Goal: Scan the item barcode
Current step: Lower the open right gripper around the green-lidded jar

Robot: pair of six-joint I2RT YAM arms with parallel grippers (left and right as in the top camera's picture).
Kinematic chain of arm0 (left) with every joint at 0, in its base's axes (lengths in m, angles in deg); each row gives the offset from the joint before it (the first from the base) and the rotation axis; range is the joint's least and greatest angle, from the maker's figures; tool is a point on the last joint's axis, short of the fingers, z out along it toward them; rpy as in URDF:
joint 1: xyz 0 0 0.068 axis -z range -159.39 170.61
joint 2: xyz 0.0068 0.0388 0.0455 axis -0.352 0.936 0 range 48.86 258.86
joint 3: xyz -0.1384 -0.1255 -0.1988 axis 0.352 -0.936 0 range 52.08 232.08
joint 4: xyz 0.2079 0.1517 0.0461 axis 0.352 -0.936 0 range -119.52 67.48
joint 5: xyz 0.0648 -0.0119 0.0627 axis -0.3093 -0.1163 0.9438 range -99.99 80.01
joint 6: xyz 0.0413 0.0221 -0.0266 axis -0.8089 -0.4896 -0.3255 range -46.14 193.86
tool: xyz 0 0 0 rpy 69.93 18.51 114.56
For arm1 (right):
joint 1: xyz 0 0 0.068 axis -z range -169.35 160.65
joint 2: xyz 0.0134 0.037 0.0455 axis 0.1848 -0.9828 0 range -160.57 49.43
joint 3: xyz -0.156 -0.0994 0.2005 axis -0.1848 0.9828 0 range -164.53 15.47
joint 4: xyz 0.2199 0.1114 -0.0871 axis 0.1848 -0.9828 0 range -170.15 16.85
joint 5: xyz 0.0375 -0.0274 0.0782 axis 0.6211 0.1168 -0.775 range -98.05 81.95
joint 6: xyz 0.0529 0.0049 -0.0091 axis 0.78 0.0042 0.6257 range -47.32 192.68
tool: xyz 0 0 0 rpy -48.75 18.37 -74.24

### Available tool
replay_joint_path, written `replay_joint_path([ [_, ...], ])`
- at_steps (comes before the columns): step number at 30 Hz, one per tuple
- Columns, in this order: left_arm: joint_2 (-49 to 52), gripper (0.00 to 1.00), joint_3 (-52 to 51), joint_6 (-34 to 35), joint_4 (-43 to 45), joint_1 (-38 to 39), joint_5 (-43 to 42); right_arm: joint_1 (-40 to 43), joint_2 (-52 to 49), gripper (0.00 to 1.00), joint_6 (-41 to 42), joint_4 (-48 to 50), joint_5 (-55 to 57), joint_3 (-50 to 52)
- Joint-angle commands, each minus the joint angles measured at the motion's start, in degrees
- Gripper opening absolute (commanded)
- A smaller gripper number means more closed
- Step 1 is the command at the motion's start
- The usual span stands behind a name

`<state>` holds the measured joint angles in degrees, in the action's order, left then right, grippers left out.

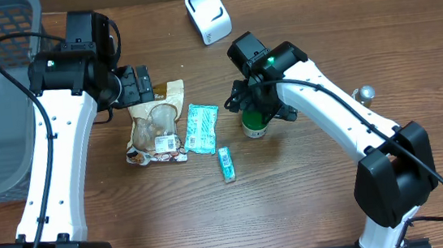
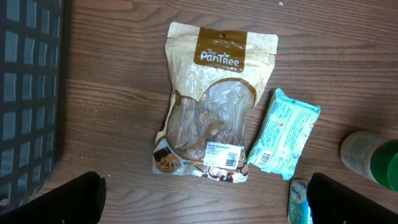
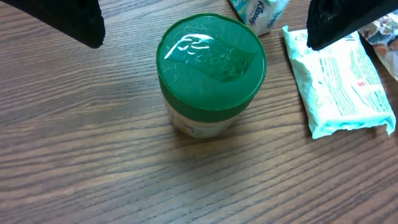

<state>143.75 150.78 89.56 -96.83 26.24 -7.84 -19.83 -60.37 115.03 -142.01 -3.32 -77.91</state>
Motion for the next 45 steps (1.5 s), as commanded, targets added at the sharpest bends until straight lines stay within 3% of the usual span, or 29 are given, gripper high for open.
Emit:
replay_joint_path([
  [1,0.5,0.99,-0.1,-0.5,0.0,0.0,-0.3,-0.1,-0.5,1.00,2.9,0.9,0.1,-0.6],
  [20,0.5,0.99,-0.1,-0.5,0.0,0.1,-0.3,-0.1,-6.7,1.00,2.9,1.5,0.1,-0.3],
  [45,0.5,1.00,-0.1,-0.5,0.0,0.1,-0.3,-0.2,-6.7,0.91,2.8,-1.0,-1.5,-0.3],
])
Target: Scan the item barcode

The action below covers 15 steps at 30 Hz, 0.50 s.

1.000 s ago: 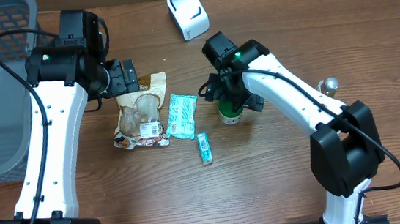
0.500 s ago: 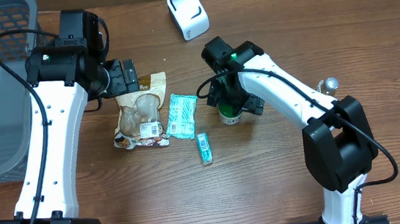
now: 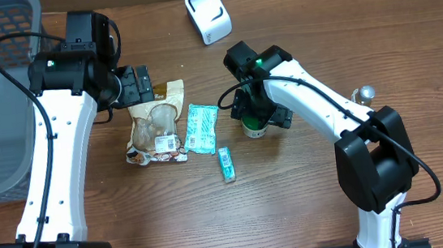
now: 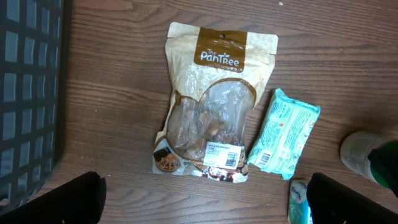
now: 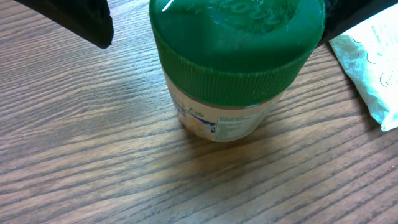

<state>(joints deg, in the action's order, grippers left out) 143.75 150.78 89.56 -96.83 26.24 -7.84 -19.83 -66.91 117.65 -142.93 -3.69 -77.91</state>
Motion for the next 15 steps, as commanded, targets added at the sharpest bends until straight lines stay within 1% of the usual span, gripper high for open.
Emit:
replay_joint_path([
  [1,0.5,1.00,-0.1,-0.5,0.0,0.1,-0.3,-0.2,-0.2,0.91,0.2,0.0,-1.7,-0.3],
  [5,0.5,1.00,-0.1,-0.5,0.0,0.1,-0.3,-0.2,-0.2,0.88,0.2,-0.1,-3.2,-0.3],
  [15,0.5,1.00,-0.1,-0.5,0.0,0.1,-0.3,-0.2,-0.2,0.88,0.0,-1.7,-7.2,-0.3],
])
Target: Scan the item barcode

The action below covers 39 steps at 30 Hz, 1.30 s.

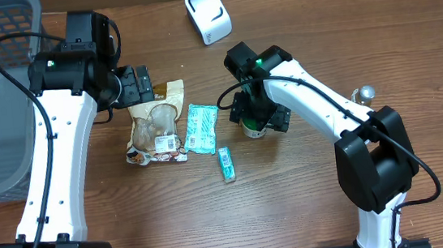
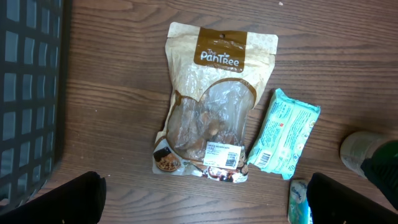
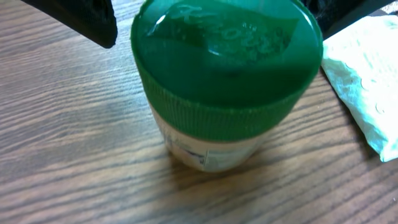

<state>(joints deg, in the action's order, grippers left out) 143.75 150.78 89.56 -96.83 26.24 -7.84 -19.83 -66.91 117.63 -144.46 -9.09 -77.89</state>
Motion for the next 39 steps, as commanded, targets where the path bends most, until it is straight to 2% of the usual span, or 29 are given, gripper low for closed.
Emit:
replay_joint_path([
  [1,0.5,1.00,-0.1,-0.5,0.0,0.1,-0.3,-0.2,-0.2,0.88,0.0,-0.3,-1.9,-0.3],
  [7,0.5,1.00,-0.1,-0.5,0.0,0.1,-0.3,-0.2,-0.2,0.90,-1.4,-0.3,-1.6,-0.3],
  [11,0.5,1.00,-0.1,-0.5,0.0,0.1,-0.3,-0.2,-0.2,1.00,-4.8,0.5,-1.6,-0.3],
  [24,0.5,1.00,-0.1,-0.5,0.0,0.1,-0.3,-0.2,-0.2,1.00,-4.7,1.1,1.4,-0.3],
  [31,0.5,0.99,-0.1,-0.5,0.0,0.1,-0.3,-0.1,-0.2,0.90,-4.7,3.0,2.9,-0.3],
  [35,0.5,1.00,-0.1,-0.5,0.0,0.1,-0.3,-0.2,-0.2,0.76,-4.7,3.1,2.9,-0.3],
  [39,0.5,0.99,-0.1,-0.5,0.0,0.1,-0.3,-0.3,-0.2,0.69,-4.7,2.8,2.8,-0.3],
])
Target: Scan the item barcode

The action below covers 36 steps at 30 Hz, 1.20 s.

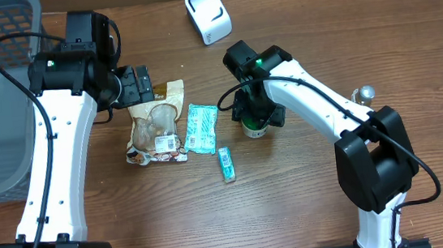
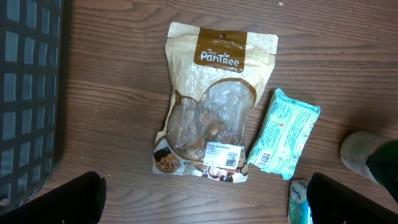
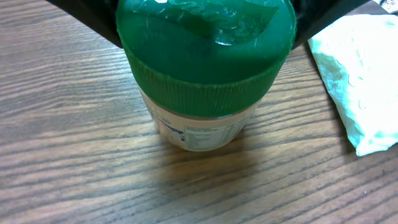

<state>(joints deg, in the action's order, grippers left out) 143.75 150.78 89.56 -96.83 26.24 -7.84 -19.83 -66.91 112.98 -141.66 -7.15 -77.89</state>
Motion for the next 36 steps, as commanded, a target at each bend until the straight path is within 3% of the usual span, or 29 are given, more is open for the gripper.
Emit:
replay_joint_path([
  [1,0.5,1.00,-0.1,-0.5,0.0,0.1,-0.3,-0.3,-0.2,0.68,0.0,-0.2,0.9,-0.3],
  [10,0.5,1.00,-0.1,-0.5,0.0,0.1,-0.3,-0.3,-0.2,0.68,-0.1,-0.5,-0.8,-0.3],
  [33,0.5,0.99,-0.1,-0.5,0.0,0.1,-0.3,-0.3,-0.2,0.75,-0.1,-0.2,7.0,-0.3],
  [36,0.5,0.99,-0.1,-0.5,0.0,0.1,-0.3,-0.3,-0.2,0.70,-0.1,-0.2,6.8,-0.3],
])
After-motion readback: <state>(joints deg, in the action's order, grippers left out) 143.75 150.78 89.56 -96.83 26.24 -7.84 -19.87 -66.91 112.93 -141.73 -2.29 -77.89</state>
